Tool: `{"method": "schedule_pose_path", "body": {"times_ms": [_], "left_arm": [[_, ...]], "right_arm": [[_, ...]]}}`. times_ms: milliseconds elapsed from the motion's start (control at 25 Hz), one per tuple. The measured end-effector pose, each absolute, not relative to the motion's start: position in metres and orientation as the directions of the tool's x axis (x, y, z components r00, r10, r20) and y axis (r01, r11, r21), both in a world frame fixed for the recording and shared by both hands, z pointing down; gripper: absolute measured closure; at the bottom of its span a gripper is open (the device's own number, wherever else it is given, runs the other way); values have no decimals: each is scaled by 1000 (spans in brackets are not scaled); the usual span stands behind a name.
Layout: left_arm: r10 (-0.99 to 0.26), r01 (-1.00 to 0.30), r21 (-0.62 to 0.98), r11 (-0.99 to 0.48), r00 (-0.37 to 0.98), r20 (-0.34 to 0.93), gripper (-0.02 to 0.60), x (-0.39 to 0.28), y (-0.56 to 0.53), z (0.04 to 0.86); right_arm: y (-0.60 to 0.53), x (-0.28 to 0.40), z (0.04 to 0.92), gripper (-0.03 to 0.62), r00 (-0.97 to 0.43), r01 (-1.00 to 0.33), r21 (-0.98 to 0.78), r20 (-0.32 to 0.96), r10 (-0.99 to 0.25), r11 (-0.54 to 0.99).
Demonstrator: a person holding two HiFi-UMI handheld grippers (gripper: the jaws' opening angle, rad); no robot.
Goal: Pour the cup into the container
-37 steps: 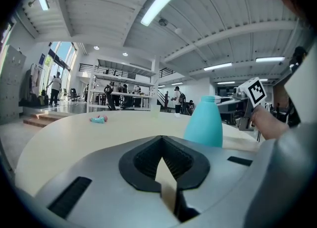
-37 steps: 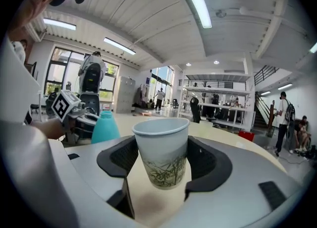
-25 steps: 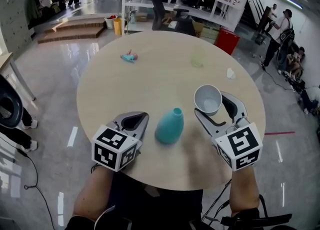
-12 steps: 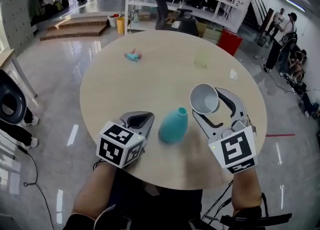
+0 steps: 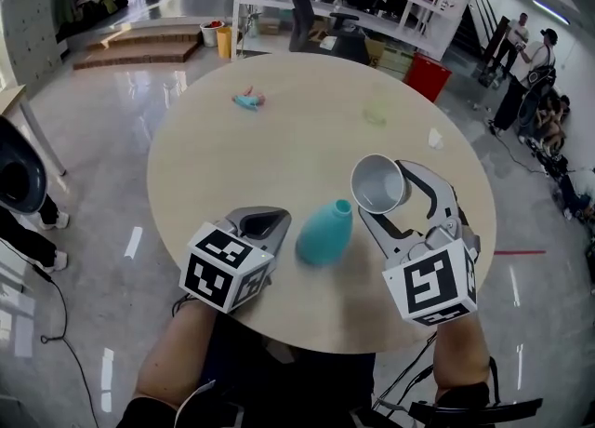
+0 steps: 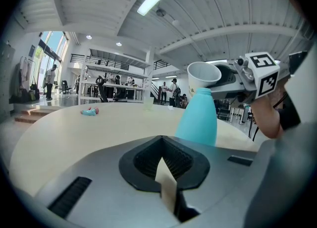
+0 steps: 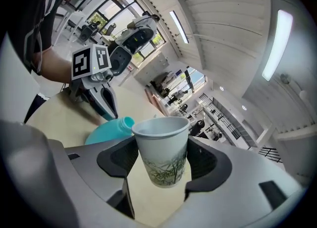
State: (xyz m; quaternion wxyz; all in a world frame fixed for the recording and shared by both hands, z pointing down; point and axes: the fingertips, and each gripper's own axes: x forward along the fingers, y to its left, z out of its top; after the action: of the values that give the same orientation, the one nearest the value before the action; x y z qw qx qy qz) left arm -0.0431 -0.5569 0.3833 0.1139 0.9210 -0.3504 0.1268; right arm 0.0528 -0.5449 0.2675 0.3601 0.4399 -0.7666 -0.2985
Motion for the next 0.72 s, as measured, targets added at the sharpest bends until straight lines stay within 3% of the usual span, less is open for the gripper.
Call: {"method": "schedule_pose_path", "body": {"times_ms": [720], "left_arm": [[-621,-676,117,-728,722,305,581,-44,-559,382]], "right_arm": [[-548,47,272,283,-319,-371,827,314,-894,423]]}}
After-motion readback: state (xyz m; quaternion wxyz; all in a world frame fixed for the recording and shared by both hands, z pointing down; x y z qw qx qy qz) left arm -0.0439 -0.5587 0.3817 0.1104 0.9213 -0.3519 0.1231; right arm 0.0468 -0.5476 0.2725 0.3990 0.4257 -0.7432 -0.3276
